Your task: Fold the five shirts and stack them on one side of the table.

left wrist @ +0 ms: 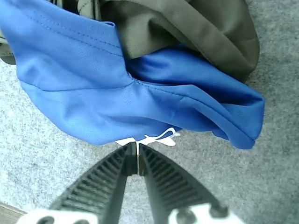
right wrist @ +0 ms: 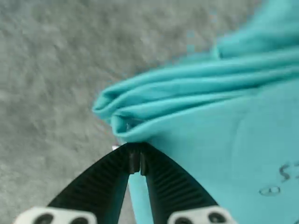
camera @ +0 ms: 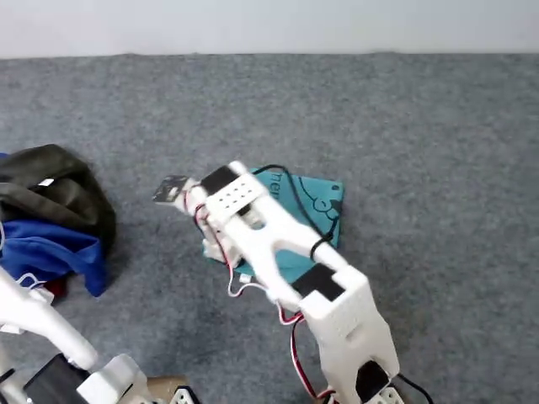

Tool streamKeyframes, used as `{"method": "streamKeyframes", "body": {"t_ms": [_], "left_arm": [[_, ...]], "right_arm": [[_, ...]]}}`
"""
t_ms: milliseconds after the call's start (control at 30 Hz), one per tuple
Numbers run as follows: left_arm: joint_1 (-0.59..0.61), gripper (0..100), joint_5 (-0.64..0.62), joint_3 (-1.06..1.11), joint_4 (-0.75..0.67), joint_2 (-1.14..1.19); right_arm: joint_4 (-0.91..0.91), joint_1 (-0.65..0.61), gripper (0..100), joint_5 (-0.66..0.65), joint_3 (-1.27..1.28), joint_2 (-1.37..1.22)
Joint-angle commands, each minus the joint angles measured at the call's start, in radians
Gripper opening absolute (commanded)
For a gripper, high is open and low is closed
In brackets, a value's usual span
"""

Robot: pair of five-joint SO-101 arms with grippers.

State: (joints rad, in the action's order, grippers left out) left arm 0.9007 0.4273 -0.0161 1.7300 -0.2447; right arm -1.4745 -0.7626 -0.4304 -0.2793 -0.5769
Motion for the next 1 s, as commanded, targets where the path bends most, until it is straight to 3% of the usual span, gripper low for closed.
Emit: {"method": "streamKeyframes", "body": {"t_ms": [0,200,400,833,967], "left_arm": [[0.003,1,-0.003,-0.036,-0.008,-0.011],[0.003,1,-0.005,-0.036,-0.008,-0.005],[0.003,1,-0.006,-0.035,-0.008,-0.005],[0.003,1,-0.006,-0.035,-0.008,-0.012],[0.003,1,-0.006,-0.035,-0.008,-0.005]], "right_arm": [[0.030,-0.053,0.9,0.002,-0.051,0.019],[-0.076,-0.065,0.9,0.005,-0.055,0.122],[-0.269,0.015,0.9,0.017,-0.055,0.245],[-0.318,0.254,1.4,0.313,0.209,0.555],[-0.317,0.288,14.1,0.420,0.285,0.559]]}}
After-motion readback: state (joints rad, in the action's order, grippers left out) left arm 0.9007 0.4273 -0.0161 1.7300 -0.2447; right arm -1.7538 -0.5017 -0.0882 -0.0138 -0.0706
